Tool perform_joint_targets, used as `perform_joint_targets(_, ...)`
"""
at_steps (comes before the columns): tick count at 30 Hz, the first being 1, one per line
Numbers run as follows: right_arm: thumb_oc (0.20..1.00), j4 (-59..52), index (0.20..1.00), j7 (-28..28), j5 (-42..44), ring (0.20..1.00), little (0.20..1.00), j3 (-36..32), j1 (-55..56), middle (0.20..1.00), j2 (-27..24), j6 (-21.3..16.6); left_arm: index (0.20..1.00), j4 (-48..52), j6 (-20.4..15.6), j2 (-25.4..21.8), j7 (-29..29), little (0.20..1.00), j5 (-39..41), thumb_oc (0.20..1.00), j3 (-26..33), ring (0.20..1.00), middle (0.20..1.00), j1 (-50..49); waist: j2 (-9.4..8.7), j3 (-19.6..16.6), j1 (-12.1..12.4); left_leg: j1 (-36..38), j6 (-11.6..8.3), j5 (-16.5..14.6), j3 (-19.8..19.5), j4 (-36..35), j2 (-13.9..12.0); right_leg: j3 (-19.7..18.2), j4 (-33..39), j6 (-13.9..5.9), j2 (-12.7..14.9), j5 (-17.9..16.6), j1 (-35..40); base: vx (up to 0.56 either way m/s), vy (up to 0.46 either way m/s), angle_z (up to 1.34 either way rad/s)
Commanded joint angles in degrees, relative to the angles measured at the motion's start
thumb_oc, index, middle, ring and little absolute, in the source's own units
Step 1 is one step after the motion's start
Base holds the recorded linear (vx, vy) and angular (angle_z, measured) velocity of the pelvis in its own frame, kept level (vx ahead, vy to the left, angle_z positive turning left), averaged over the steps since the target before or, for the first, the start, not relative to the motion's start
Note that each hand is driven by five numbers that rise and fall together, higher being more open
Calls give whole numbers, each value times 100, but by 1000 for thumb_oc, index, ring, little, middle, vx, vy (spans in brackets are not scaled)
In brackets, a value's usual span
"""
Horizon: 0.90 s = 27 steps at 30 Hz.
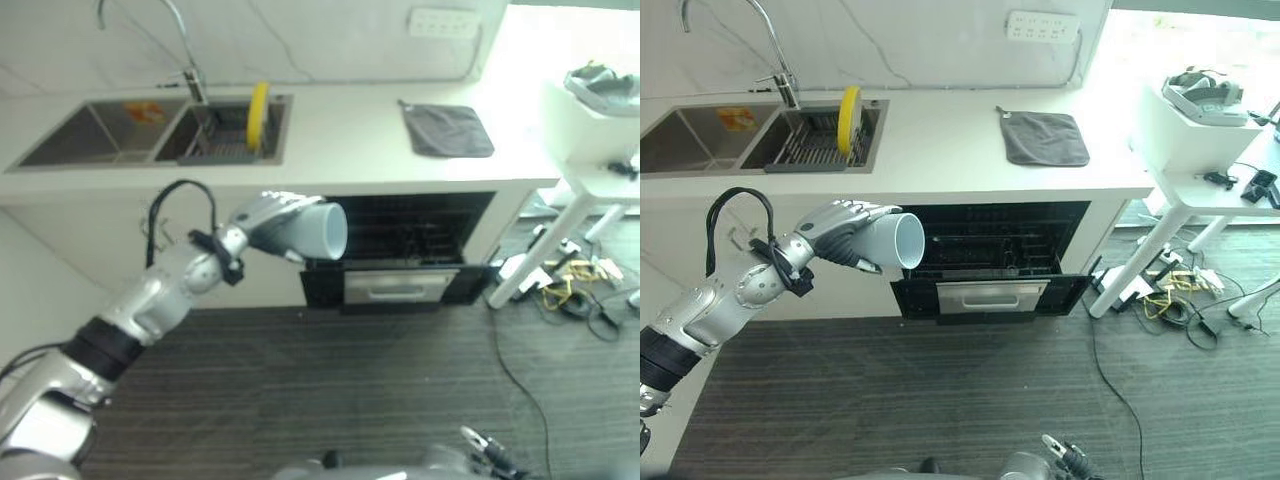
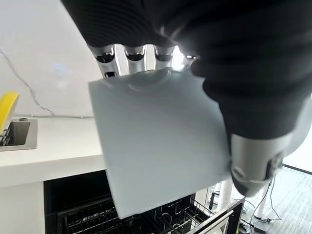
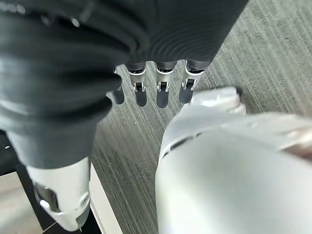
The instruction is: Place the dishes in the dishwasher.
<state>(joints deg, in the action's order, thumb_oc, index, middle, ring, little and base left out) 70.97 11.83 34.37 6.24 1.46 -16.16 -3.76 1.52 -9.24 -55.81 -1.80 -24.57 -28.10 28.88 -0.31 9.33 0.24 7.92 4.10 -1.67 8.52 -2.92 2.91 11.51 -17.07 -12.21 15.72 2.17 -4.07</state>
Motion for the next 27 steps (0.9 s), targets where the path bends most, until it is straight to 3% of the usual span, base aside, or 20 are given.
perform_joint_targets(1, 1000, 69, 1000, 180, -173, 1000, 1000, 121, -278, 1000, -103, -78, 200, 372, 177, -95, 340, 200, 362, 200, 590, 200, 200, 302, 2, 66, -13, -183, -171, -355, 10, 388, -360, -369, 1233, 80, -183, -1006, 254, 189, -364, 6)
perform_joint_targets(4, 1000, 36, 1000, 234, -293, 1000, 1000, 140, -284, 1000, -109, 30, 200, 351, 214, -173, 389, 200, 379, 200, 613, 200, 200, 272, -48, 79, -24, -109, -219, -439, -43, 433, -494, -462, 1477, 7, -186, -1060, 251, 197, -386, 19)
perform_joint_targets(7, 1000, 111, 1000, 311, -452, 1000, 1000, 196, -248, 1000, -160, 76, 200, 451, 392, -111, 368, 200, 383, 200, 816, 200, 200, 6, -52, 22, 6, -98, -380, -356, -176, 446, -764, -442, 1532, 111, -410, -709, 452, 214, -426, 22)
perform_joint_targets(8, 1000, 131, 1000, 309, -445, 1000, 1000, 217, -249, 1000, -170, 66, 200, 470, 435, -76, 389, 200, 380, 200, 851, 200, 200, -61, -46, 8, 5, -88, -413, -315, -205, 436, -827, -439, 1511, 169, -480, -633, 471, 229, -479, 8)
perform_joint_targets(9, 1000, 124, 1000, 288, -390, 1000, 1000, 272, -240, 1000, -241, 54, 200, 541, 613, 40, 483, 200, 326, 200, 972, 200, 200, -295, -14, 1, -37, -162, -520, -224, -223, 585, -1023, -441, 1404, 413, -730, -377, 479, 199, -446, 10)
perform_joint_targets(10, 1000, 113, 1000, 285, -367, 1000, 1000, 272, -233, 1000, -265, 64, 200, 533, 632, 47, 510, 200, 332, 200, 998, 200, 200, -344, -19, 14, -42, -215, -531, -214, -198, 694, -1052, -431, 1384, 457, -763, -350, 477, 176, -485, -7)
perform_joint_targets(11, 1000, 102, 1000, 283, -287, 1000, 1000, 266, -221, 1000, -323, 105, 200, 491, 623, 65, 585, 200, 350, 200, 1048, 200, 200, -439, -36, 47, -53, -389, -551, -231, -136, 1018, -1092, -415, 1333, 537, -805, -306, 466, 58, -322, 0)
perform_joint_targets(13, 1000, 106, 1000, 299, -278, 1000, 1000, 207, -185, 1000, -464, 165, 200, 347, 454, 130, 692, 200, 401, 200, 1127, 200, 200, -544, 3, 184, -47, -949, -713, 120, -45, 1893, -1260, -269, 1271, 730, -913, -217, 534, 75, -260, 17)
perform_joint_targets(18, 1000, 322, 1000, 225, -38, 1000, 1000, -142, -146, 1000, -544, 120, 200, 352, 192, 607, 740, 200, 19, 200, 1240, 200, 200, -742, 261, 224, 33, -1212, -1089, 1023, 20, 389, -1503, 60, 1483, 756, -934, -44, 885, 115, 115, 35)
perform_joint_targets(21, 1000, 346, 1000, 154, 238, 1000, 1000, -155, -140, 1000, -485, 72, 200, 370, 187, 735, 676, 200, -54, 200, 1204, 200, 200, -688, 319, 116, 50, -1066, -1102, 1056, 100, 104, -1470, 246, 1531, 702, -767, -46, 947, 92, 231, 9)
perform_joint_targets(27, 1000, 237, 1000, -4, 330, 1000, 1000, -111, 41, 1000, -210, 13, 200, 274, 201, 672, 725, 200, 78, 200, 1240, 200, 200, -794, 401, -59, 76, -606, -950, 749, 42, -138, -1159, 292, 1581, 490, -498, -164, 972, 90, 155, 0)
